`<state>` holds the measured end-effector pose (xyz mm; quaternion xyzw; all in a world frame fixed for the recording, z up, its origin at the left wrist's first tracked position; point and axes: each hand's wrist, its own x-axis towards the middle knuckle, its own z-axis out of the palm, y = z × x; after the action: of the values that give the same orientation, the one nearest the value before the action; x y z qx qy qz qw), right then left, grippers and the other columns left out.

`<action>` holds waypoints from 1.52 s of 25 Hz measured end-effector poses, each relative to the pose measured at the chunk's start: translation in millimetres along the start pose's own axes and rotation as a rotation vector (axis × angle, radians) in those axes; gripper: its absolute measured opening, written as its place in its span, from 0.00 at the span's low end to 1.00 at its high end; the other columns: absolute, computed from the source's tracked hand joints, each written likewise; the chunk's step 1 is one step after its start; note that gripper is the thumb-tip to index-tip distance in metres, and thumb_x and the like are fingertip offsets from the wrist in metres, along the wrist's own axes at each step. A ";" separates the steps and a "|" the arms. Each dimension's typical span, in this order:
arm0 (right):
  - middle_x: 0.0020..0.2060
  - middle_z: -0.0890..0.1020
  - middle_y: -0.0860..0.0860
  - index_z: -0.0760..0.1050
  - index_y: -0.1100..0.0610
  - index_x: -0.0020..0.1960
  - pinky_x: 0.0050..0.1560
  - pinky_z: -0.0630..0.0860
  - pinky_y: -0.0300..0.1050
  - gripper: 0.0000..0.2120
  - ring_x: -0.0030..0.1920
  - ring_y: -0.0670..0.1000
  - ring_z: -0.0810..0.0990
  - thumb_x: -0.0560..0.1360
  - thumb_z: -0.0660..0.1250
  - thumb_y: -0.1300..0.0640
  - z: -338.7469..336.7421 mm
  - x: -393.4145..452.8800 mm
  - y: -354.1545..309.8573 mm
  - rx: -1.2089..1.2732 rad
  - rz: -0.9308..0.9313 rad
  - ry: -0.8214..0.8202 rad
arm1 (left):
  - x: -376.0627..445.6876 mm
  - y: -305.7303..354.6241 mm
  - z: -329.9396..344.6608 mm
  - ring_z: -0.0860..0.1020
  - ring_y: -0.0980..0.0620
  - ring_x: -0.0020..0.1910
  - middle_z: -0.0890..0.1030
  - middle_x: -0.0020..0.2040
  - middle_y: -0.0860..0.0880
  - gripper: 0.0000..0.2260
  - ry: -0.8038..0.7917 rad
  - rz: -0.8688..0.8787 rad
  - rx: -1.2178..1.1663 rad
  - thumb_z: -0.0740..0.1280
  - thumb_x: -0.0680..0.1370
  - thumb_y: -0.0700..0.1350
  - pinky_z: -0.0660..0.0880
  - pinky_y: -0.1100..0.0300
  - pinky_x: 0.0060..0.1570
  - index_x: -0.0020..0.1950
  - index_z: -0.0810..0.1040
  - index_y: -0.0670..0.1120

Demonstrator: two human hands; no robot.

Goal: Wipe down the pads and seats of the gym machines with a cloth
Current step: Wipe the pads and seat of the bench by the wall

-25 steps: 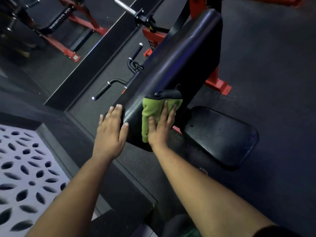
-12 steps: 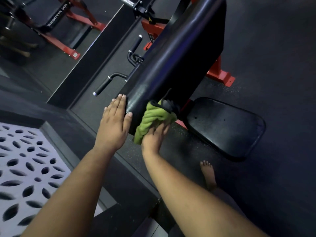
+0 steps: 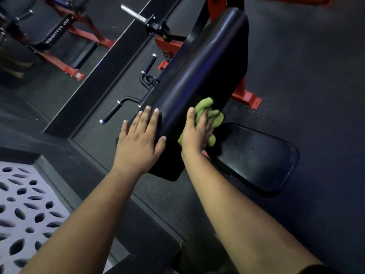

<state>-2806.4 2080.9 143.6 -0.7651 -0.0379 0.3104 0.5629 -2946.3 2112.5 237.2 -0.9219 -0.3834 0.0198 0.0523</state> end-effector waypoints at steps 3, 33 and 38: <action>0.82 0.48 0.45 0.51 0.42 0.82 0.76 0.45 0.64 0.30 0.81 0.56 0.46 0.83 0.51 0.37 -1.0 32.7 -0.2 -0.117 -0.112 0.008 | 30.3 17.1 1.1 0.59 0.44 0.80 0.55 0.83 0.45 0.34 -0.017 0.001 -0.025 0.54 0.80 0.62 0.60 0.38 0.75 0.83 0.51 0.50; 0.78 0.62 0.54 0.57 0.42 0.79 0.61 0.74 0.63 0.34 0.70 0.62 0.69 0.78 0.64 0.37 -310.9 223.3 118.3 -1.416 -0.789 -0.864 | -22.0 366.4 182.3 0.45 0.47 0.82 0.42 0.83 0.46 0.38 -0.380 -0.845 -0.515 0.54 0.81 0.67 0.48 0.44 0.80 0.83 0.42 0.51; 0.81 0.39 0.46 0.37 0.33 0.78 0.67 0.61 0.77 0.40 0.81 0.60 0.44 0.74 0.51 0.24 -313.5 242.8 180.0 -1.628 -0.688 -0.808 | -18.7 396.6 262.6 0.44 0.46 0.82 0.44 0.83 0.45 0.36 -0.392 -0.902 -0.586 0.52 0.82 0.65 0.49 0.42 0.80 0.83 0.45 0.48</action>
<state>-2501.3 1851.7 -66.1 -0.7033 -0.6530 0.2469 -0.1342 -2700.0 1842.8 -68.2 -0.6219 -0.7311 0.0592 -0.2743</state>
